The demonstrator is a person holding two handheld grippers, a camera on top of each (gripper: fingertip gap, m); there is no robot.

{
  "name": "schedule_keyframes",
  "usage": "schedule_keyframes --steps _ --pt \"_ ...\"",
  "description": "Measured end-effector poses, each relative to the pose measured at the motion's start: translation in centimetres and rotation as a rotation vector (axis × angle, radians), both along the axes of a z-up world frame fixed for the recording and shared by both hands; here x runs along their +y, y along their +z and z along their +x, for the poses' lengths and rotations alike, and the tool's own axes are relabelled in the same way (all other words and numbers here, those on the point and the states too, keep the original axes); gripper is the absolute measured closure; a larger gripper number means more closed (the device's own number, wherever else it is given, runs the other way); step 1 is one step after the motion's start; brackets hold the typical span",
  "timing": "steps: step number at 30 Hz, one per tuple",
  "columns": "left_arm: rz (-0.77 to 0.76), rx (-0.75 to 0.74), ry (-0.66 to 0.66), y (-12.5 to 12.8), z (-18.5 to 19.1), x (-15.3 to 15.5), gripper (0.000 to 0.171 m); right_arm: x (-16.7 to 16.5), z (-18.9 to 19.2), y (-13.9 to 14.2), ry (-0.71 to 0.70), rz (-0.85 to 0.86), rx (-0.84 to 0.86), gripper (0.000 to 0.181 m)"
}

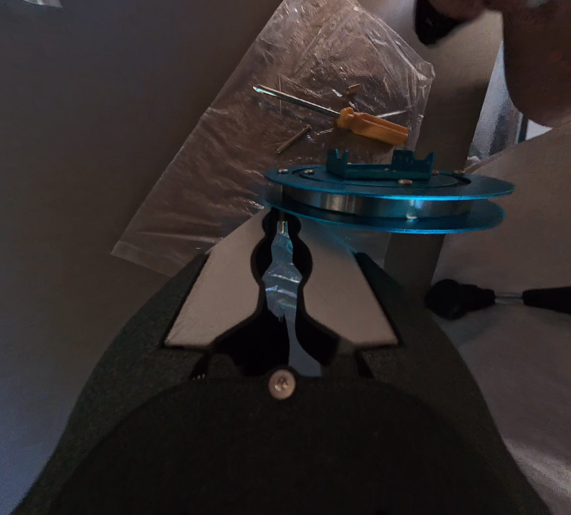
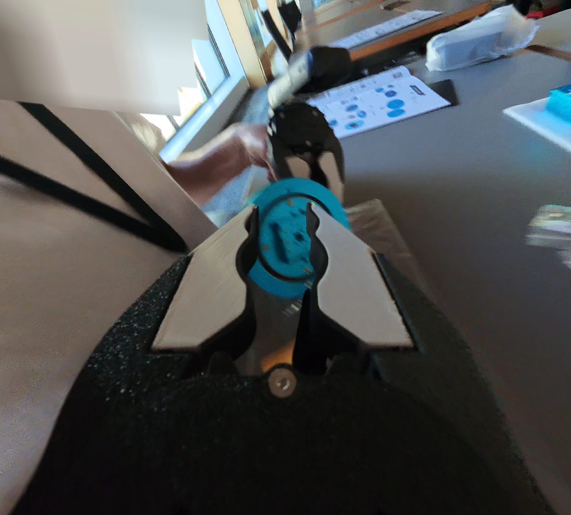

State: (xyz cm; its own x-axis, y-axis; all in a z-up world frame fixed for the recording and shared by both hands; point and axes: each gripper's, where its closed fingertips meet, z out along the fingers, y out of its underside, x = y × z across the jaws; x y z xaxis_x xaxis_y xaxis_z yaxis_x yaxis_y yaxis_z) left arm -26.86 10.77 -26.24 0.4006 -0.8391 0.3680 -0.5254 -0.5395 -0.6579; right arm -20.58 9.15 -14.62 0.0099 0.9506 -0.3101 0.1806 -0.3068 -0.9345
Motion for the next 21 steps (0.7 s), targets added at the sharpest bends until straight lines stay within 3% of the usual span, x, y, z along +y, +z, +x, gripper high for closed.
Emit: schedule_keyframes --steps 3,6,9,14,21 --pt "-0.035 -0.01 -0.025 -0.4 -0.2 0.1 0.167 2.6 1.3 -5.2 0.076 0.196 -0.287 0.152" --pt "-0.049 -0.01 -0.023 -0.7 -0.3 0.4 0.167 2.0 -0.2 -8.3 0.141 0.17 -0.457 0.159" --pt "-0.064 -0.033 0.002 -1.0 -0.4 0.6 0.167 2.7 -0.4 -11.1 0.068 0.293 -0.596 0.164" --pt "-0.079 -0.067 0.003 -1.4 -0.5 0.5 0.166 2.6 -0.2 -13.4 0.011 0.284 -0.74 0.167" --pt "-0.045 -0.079 -0.006 -1.2 -0.5 0.5 0.168 2.3 -0.2 -13.5 0.001 0.288 -0.789 0.179"
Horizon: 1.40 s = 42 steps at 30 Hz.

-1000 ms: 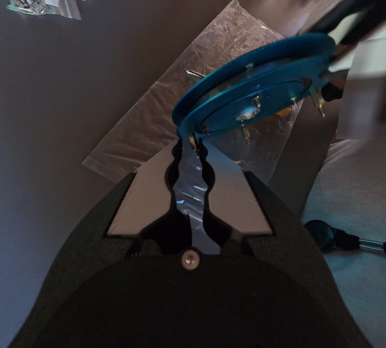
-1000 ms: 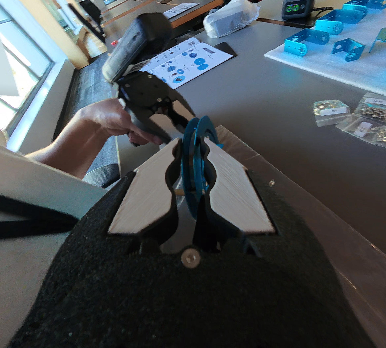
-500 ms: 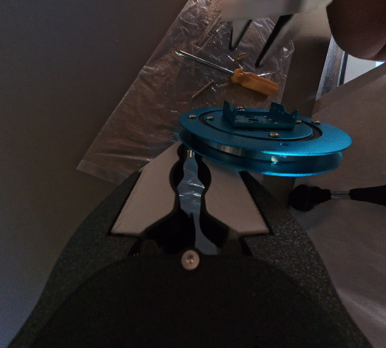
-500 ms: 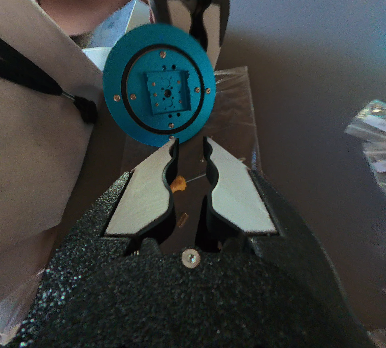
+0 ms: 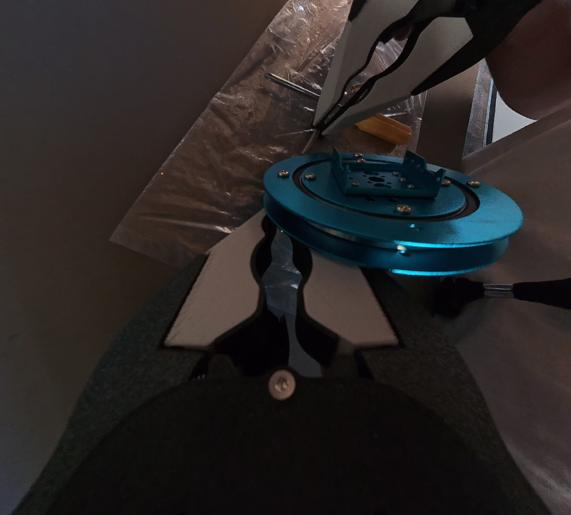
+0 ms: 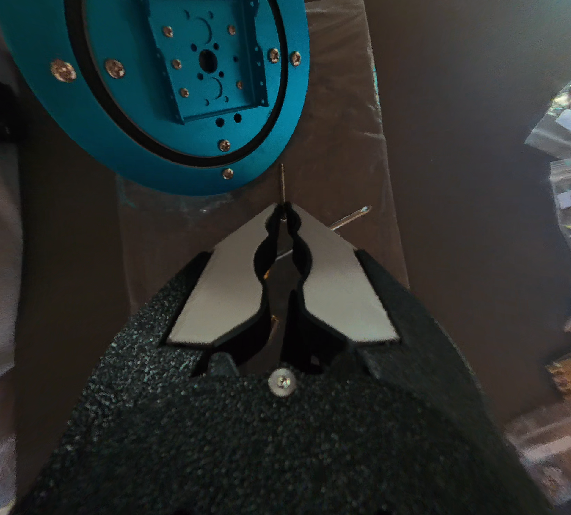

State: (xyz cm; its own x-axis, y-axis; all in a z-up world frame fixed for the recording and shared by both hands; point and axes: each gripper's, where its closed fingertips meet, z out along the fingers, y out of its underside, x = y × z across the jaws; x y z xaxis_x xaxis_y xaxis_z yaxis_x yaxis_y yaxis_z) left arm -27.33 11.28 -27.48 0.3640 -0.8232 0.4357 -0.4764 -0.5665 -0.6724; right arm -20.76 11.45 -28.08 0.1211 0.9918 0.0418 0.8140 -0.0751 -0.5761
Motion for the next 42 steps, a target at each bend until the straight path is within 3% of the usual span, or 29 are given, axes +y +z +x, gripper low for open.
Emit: schedule_keyframes --steps 2,5,7,14,21,42 --pt "0.015 -0.011 -0.002 0.2 0.1 0.0 0.167 1.1 0.2 1.2 0.016 0.155 -0.029 0.18" --pt "0.018 -0.033 0.0 0.5 0.2 -0.1 0.166 -0.2 -2.0 5.9 0.274 0.442 0.073 0.179" --pt "0.022 -0.034 -0.002 0.5 0.2 -0.1 0.166 -0.8 -3.4 8.0 0.418 0.623 0.049 0.179" --pt "0.022 -0.025 -0.008 0.4 0.2 -0.2 0.167 -1.7 -7.4 10.5 0.778 0.927 -0.121 0.179" --pt "0.046 -0.018 -0.007 0.4 0.2 -0.2 0.167 -1.7 -8.0 9.5 0.933 0.982 -0.278 0.179" --pt "0.047 -0.019 -0.017 0.3 0.2 -0.3 0.167 -2.2 -8.4 9.4 0.94 0.887 -0.292 0.179"
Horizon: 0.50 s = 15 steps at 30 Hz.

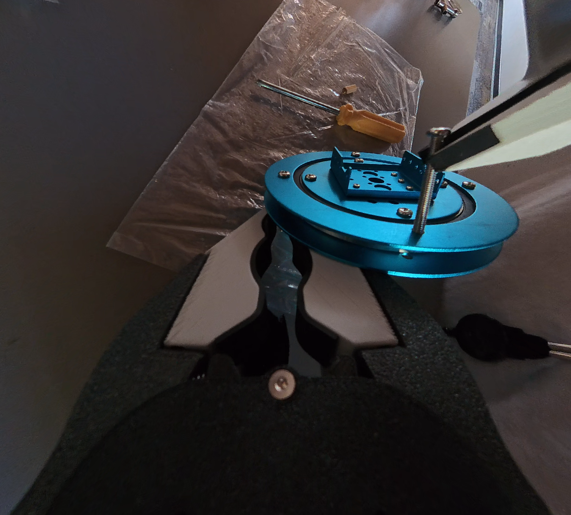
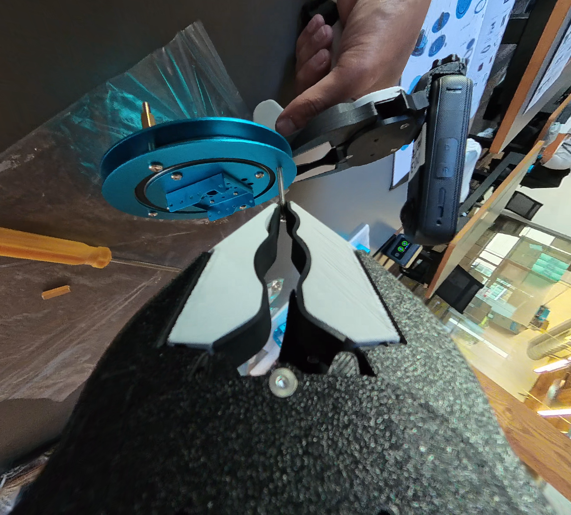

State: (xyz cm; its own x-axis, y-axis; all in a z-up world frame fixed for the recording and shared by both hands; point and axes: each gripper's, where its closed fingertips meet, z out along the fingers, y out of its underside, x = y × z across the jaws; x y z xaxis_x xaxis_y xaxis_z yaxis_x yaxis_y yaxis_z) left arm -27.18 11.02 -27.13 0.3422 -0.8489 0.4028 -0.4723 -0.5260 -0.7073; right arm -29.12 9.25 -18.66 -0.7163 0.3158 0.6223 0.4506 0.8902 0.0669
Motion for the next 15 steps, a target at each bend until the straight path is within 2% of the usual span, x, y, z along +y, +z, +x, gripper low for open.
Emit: schedule_keyframes --steps 7,15 --pt "0.001 0.008 -0.003 -0.1 0.0 0.0 0.168 -0.9 -0.2 0.5 -0.059 -0.132 -0.02 0.179" --pt "0.026 0.026 -0.008 -0.2 0.1 0.0 0.168 0.2 0.0 -0.3 -0.158 -0.321 -0.084 0.179"
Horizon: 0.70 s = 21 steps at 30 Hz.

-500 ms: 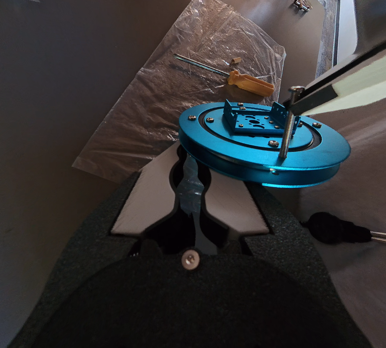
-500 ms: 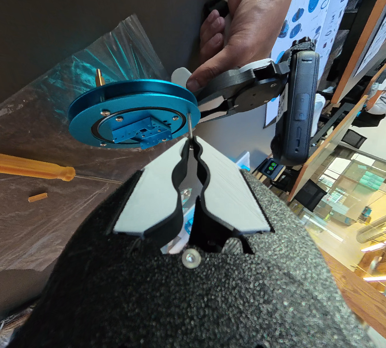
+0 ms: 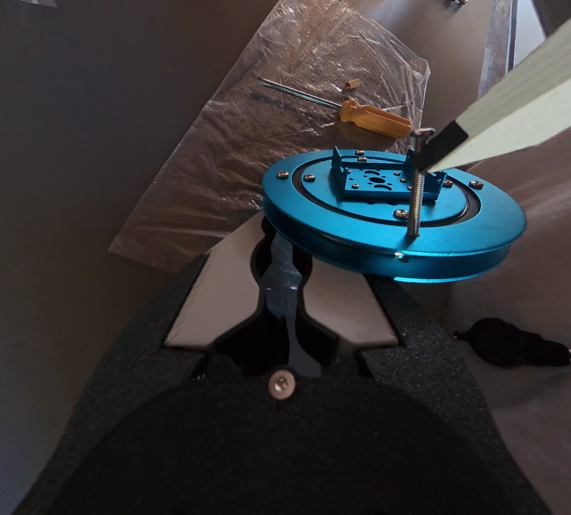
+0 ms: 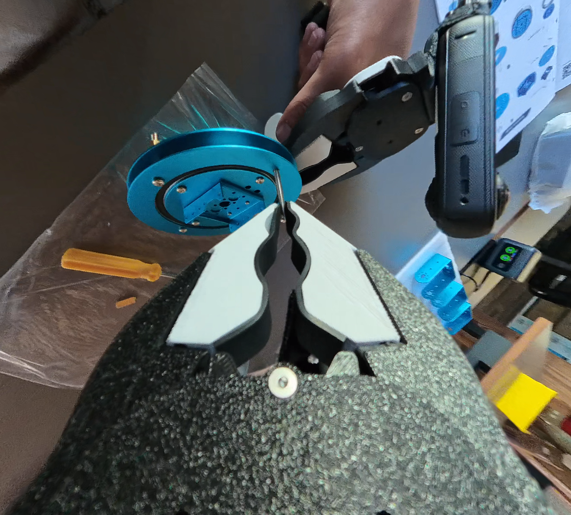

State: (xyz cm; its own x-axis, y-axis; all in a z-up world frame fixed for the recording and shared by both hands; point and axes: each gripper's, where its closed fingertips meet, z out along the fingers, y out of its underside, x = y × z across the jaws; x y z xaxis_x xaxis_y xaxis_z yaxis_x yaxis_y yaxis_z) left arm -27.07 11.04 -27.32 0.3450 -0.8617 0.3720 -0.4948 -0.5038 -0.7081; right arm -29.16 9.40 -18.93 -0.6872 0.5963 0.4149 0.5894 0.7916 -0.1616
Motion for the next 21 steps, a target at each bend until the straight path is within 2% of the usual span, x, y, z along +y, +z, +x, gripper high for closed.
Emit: schedule_keyframes --steps 8,12,13,17,21 --pt "0.074 0.029 0.086 0.6 -0.1 0.3 0.166 -0.3 0.3 0.2 -0.059 -0.104 0.025 0.179" --pt "0.201 0.143 0.229 1.0 -1.4 1.7 0.143 0.0 0.6 0.3 -0.078 -0.107 0.04 0.179" --pt "0.241 0.159 0.243 1.3 -1.6 1.8 0.143 0.0 0.6 0.5 -0.081 -0.115 0.051 0.179" --pt "0.431 0.132 0.178 3.1 -1.1 1.5 0.147 0.2 0.9 0.9 -0.093 -0.155 0.092 0.179" --pt "0.481 0.063 0.084 4.4 -0.6 0.9 0.149 0.4 1.6 1.2 -0.133 -0.215 0.129 0.179"
